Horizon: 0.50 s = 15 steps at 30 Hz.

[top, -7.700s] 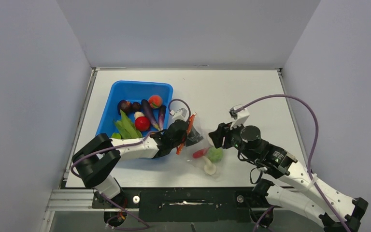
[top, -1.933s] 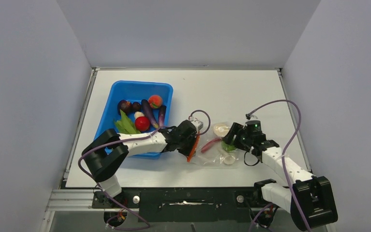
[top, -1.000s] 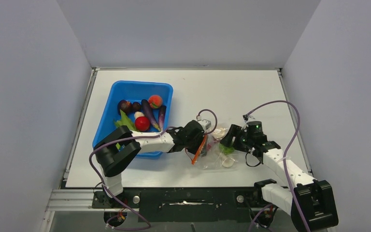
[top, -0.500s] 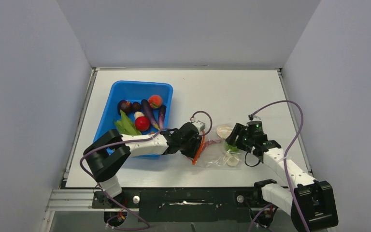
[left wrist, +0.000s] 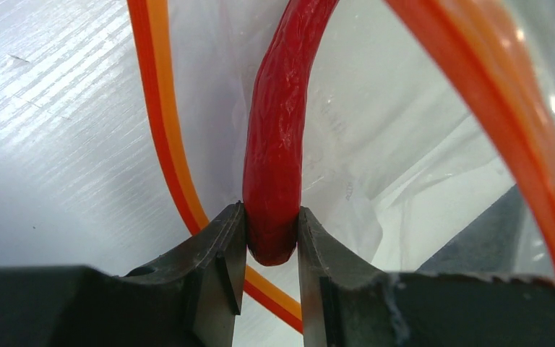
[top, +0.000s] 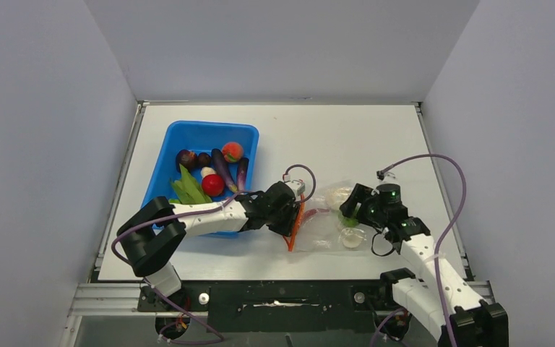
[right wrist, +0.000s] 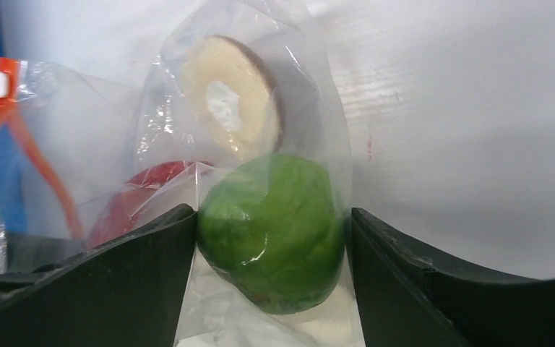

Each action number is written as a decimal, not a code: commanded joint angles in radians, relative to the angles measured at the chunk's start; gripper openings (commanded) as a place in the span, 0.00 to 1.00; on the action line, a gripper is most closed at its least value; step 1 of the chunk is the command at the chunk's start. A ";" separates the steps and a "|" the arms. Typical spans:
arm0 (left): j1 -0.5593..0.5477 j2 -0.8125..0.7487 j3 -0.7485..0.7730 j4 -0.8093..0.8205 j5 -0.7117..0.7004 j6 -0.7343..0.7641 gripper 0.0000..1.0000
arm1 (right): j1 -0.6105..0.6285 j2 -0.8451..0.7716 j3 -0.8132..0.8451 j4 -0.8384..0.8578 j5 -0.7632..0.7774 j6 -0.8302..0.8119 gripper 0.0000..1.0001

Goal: Open the zip-top bag and remove the fake food
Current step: Pick up the fake vegetable from the zipper food storage bag.

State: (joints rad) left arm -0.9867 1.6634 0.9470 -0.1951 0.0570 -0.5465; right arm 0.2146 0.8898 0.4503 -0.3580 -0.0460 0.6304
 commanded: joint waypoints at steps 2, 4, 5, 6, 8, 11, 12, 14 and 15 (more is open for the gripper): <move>-0.003 -0.048 0.039 0.007 -0.004 -0.002 0.09 | -0.005 -0.175 0.030 0.064 -0.119 0.003 0.75; -0.003 -0.050 0.039 0.010 -0.001 -0.004 0.09 | 0.000 -0.228 0.018 0.108 -0.173 0.012 0.75; -0.003 -0.051 0.038 0.013 0.002 -0.006 0.09 | 0.000 -0.248 0.016 0.123 -0.184 0.012 0.75; -0.004 -0.053 0.037 0.017 0.004 -0.008 0.09 | 0.003 -0.262 0.019 0.117 -0.176 0.012 0.75; -0.004 -0.058 0.034 0.022 0.005 -0.011 0.09 | 0.003 -0.288 0.030 0.072 -0.098 0.020 0.76; -0.004 -0.074 0.024 0.027 0.002 -0.016 0.08 | 0.003 -0.302 0.042 0.034 -0.062 0.014 0.76; -0.004 -0.080 0.019 0.031 0.000 -0.019 0.08 | 0.003 -0.302 0.042 0.047 -0.105 0.008 0.75; -0.003 -0.090 0.009 0.043 -0.003 -0.023 0.08 | 0.004 -0.292 0.043 0.082 -0.201 0.002 0.72; -0.003 -0.093 0.005 0.048 -0.003 -0.027 0.08 | 0.008 -0.286 0.044 0.099 -0.242 0.002 0.70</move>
State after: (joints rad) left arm -0.9867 1.6379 0.9470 -0.1986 0.0566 -0.5575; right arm 0.2165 0.5945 0.4526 -0.3267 -0.1551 0.6407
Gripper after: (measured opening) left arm 0.269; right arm 0.729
